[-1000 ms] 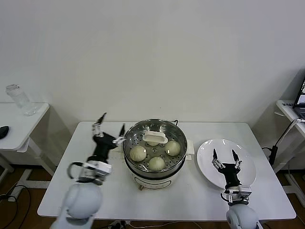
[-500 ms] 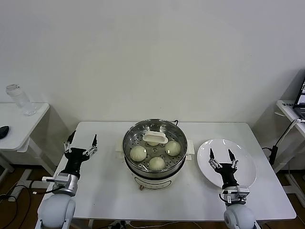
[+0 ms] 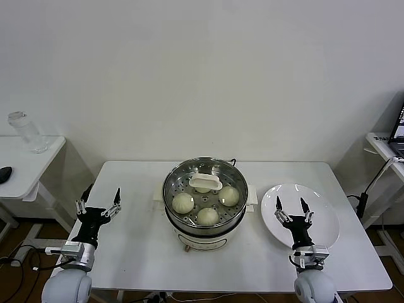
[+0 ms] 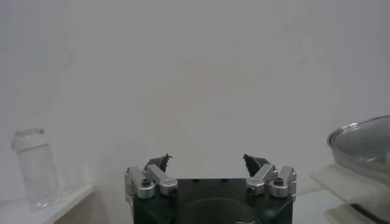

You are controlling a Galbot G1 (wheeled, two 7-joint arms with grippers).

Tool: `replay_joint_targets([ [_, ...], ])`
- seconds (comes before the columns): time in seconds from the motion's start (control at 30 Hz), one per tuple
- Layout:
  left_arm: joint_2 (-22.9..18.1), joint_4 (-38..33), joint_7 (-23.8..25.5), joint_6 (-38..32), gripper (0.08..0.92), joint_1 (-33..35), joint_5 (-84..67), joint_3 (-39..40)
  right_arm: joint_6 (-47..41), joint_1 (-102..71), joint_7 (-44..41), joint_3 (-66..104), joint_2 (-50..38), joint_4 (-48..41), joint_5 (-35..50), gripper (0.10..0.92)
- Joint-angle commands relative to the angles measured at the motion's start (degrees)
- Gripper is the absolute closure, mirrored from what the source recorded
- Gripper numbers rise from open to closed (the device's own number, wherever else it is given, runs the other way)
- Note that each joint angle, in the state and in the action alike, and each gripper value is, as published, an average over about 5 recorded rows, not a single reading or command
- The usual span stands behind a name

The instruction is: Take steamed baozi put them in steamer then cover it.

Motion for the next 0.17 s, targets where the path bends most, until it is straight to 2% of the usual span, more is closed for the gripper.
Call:
replay_joint_targets([
  [0.03,-0.25,0.57,0.24,-0.81,0.177,1.30,-1.14,-0.79,-0.01,-0.15,0.37,0.03,0.10,0.31,0.29,0.203],
  [0.17,-0.48,0.62,0.24,-0.81,0.177,1.41,-0.86,-0.53,0.17,-0.30,0.43,0.13,0.02,0.36,0.33,0.203],
])
